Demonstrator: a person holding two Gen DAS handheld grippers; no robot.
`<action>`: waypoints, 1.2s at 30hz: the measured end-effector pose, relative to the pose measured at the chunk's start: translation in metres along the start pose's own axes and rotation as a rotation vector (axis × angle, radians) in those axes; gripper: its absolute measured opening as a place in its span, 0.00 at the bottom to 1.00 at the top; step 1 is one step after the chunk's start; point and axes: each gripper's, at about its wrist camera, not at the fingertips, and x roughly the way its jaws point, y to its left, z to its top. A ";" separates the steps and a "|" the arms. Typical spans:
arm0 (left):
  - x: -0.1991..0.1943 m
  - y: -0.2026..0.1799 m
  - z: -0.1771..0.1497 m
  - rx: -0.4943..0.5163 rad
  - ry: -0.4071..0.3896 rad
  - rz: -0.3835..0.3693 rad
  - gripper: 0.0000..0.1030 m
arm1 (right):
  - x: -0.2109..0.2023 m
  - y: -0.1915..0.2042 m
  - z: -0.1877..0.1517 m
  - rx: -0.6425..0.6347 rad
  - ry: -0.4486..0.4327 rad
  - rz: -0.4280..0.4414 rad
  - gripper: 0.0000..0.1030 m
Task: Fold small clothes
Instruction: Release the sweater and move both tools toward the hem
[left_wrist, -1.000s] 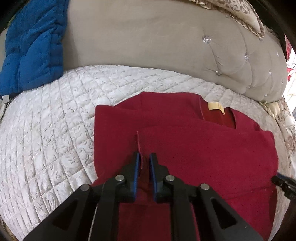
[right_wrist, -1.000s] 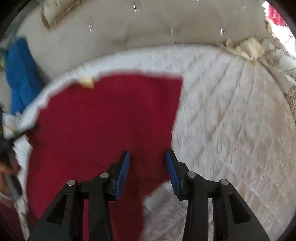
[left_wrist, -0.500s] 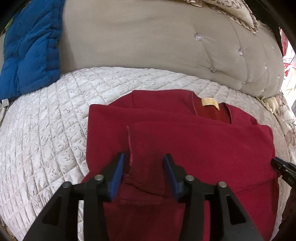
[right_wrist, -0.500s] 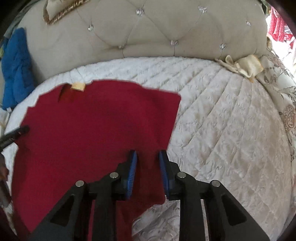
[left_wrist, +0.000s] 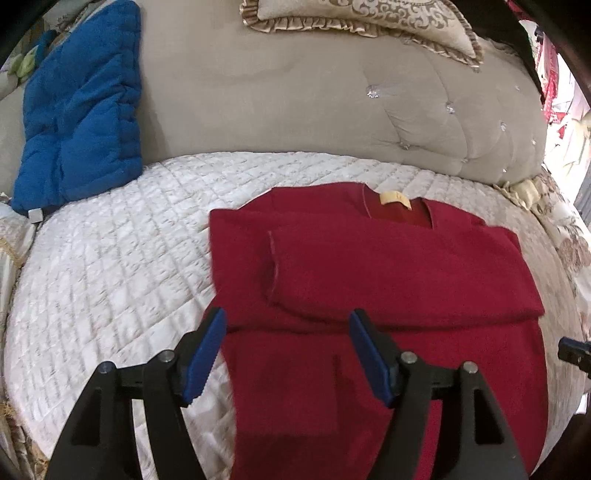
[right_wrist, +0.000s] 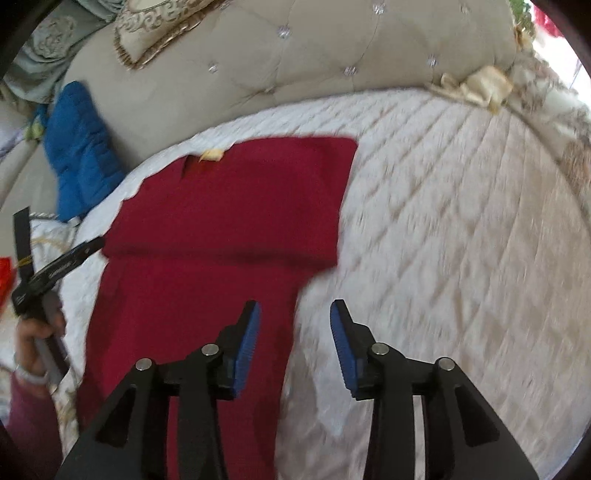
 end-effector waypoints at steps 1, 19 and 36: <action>-0.004 0.001 -0.003 0.001 0.000 0.000 0.70 | -0.003 -0.001 -0.007 0.001 0.012 0.016 0.22; -0.063 0.016 -0.059 -0.003 -0.001 0.011 0.71 | 0.002 0.022 -0.081 -0.041 0.041 -0.029 0.28; -0.116 0.047 -0.132 -0.057 0.104 -0.052 0.77 | -0.024 0.023 -0.117 -0.048 0.153 0.139 0.28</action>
